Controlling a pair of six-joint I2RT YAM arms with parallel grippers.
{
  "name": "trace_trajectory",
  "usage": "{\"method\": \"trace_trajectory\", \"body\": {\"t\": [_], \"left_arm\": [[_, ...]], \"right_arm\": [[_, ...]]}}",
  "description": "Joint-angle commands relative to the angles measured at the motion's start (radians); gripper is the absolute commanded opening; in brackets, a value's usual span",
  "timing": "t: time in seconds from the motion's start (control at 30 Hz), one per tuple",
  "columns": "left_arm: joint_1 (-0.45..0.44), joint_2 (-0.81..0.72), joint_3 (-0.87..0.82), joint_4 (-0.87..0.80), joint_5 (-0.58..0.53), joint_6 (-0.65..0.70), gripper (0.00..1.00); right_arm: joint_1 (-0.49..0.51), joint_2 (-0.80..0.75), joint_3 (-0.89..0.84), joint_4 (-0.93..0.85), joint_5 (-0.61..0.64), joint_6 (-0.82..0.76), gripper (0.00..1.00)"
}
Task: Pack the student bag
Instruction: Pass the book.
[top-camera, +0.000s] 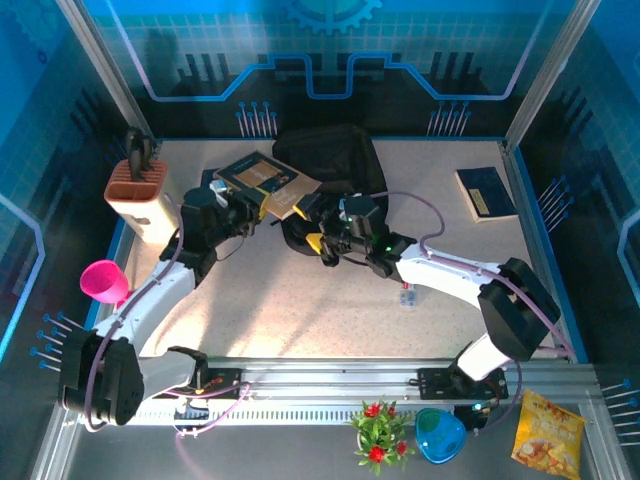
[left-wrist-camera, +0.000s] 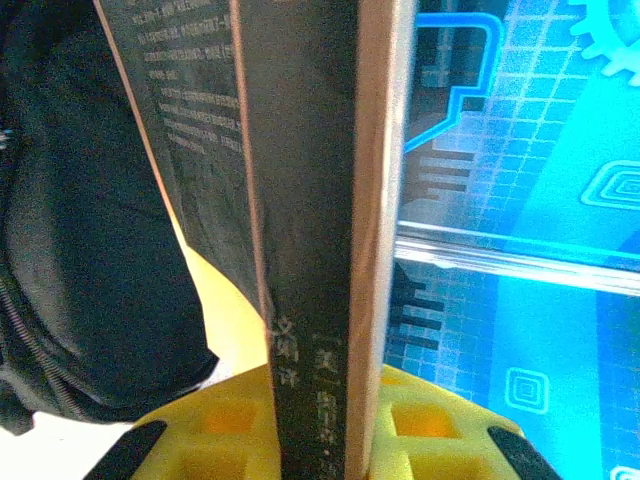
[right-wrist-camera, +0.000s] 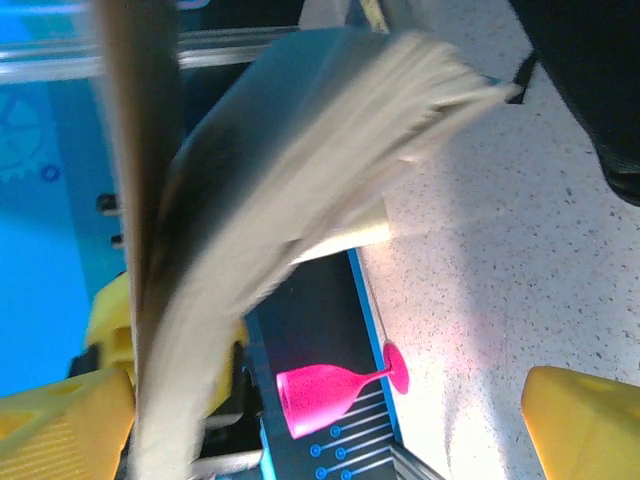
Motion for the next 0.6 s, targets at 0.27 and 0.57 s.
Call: {"method": "trace_trajectory", "body": {"t": [0.27, 0.57], "left_arm": [[-0.029, -0.023, 0.007, 0.158, -0.053, -0.008, 0.0], [-0.029, -0.017, 0.006, 0.174, -0.034, -0.025, 0.0]], "right_arm": [[0.049, 0.073, 0.115, 0.087, 0.168, 0.107, 1.0], [0.03, 0.138, 0.14, 0.148, 0.158, 0.182, 0.73]]}}
